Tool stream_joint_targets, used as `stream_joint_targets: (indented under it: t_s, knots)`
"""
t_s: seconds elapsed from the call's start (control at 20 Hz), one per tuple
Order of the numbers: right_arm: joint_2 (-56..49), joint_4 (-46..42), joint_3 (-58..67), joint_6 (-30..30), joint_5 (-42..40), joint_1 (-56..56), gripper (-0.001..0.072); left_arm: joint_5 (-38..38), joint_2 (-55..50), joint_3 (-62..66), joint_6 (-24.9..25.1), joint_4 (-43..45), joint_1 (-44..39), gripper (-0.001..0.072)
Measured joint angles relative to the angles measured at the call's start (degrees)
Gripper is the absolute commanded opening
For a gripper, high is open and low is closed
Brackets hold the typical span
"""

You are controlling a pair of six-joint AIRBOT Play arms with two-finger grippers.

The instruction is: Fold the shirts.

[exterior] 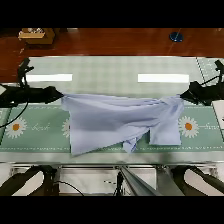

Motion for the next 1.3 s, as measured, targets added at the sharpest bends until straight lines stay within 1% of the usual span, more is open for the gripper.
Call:
stream_joint_targets:
  t_s: [0.05,0.1,0.15,0.2,0.25,0.3,0.35,0.4,0.5,0.55,0.6,0.65,0.75,0.9,1.05,1.15,1.3]
  knots:
    - [-1.99,0.76,-0.07,-0.92,-1.88,0.00,0.0047,2.34,-1.86,-0.13,0.04,-0.07,-0.50,0.0023]
    - [-3.72,1.36,-0.07,-1.49,-3.63,0.00,0.0150,4.44,-3.34,-0.20,-0.44,-0.20,-0.81,0.0046]
    - [-5.33,1.60,-0.11,-2.01,-5.22,0.00,0.0198,6.19,-4.87,-0.26,-1.36,-0.22,-1.01,0.0146]
    - [-6.62,1.88,-0.11,-2.49,-6.69,0.00,0.0198,7.28,-6.05,-0.33,-2.29,-0.20,-1.16,0.0269]
    - [-7.65,2.38,-0.11,-3.17,-7.85,0.00,0.0214,8.15,-7.04,-0.31,-2.93,-0.20,-1.20,0.0355]
    - [-8.37,3.08,0.07,-4.07,-8.39,0.00,0.0300,8.50,-7.82,-0.09,-3.48,-0.17,-1.11,0.0419]
    - [-8.85,3.87,0.81,-5.22,-8.41,-0.07,0.0368,8.11,-8.26,0.59,-3.69,-0.13,-0.66,0.0493]
    - [-9.14,4.37,2.08,-6.49,-7.56,-0.24,0.0403,6.25,-8.63,1.88,-4.11,-0.22,0.37,0.0493]
    - [-9.05,2.36,5.68,-8.46,-3.74,-0.81,0.0410,-0.68,-8.92,5.53,-4.52,0.55,3.87,0.0493]
    - [-8.70,0.13,7.32,-8.96,-2.05,-1.14,0.0410,-6.08,-8.85,7.19,-4.57,1.51,6.14,0.0524]
    - [-8.22,-2.62,8.61,-9.20,-0.76,-1.55,0.0410,-11.56,-8.48,8.17,-5.11,2.56,8.44,0.0575]
    - [-7.78,-5.66,9.62,-9.20,-0.17,-2.05,0.0410,-16.48,-7.67,8.44,-5.79,3.80,10.88,0.0602]
    - [-7.32,-10.29,10.67,-8.92,0.94,-3.06,0.0410,-24.06,-4.68,6.03,-6.75,5.40,14.97,0.0706]
    - [-7.06,-13.88,10.51,-8.74,1.33,-3.87,0.0410,-30.53,2.23,-3.58,-7.56,6.71,18.75,0.0706]
    - [-6.93,-15.37,9.27,-8.55,0.66,-4.20,0.0410,-33.00,7.04,-14.47,-7.74,6.97,20.02,0.0706]
    - [-6.91,-15.91,8.41,-8.57,0.50,-4.31,0.0409,-32.61,8.35,-20.28,-7.72,7.15,20.31,0.0706]
    - [-6.91,-16.28,7.67,-8.59,0.55,-4.35,0.0409,-29.73,9.05,-25.44,-8.11,6.69,19.02,0.0706]
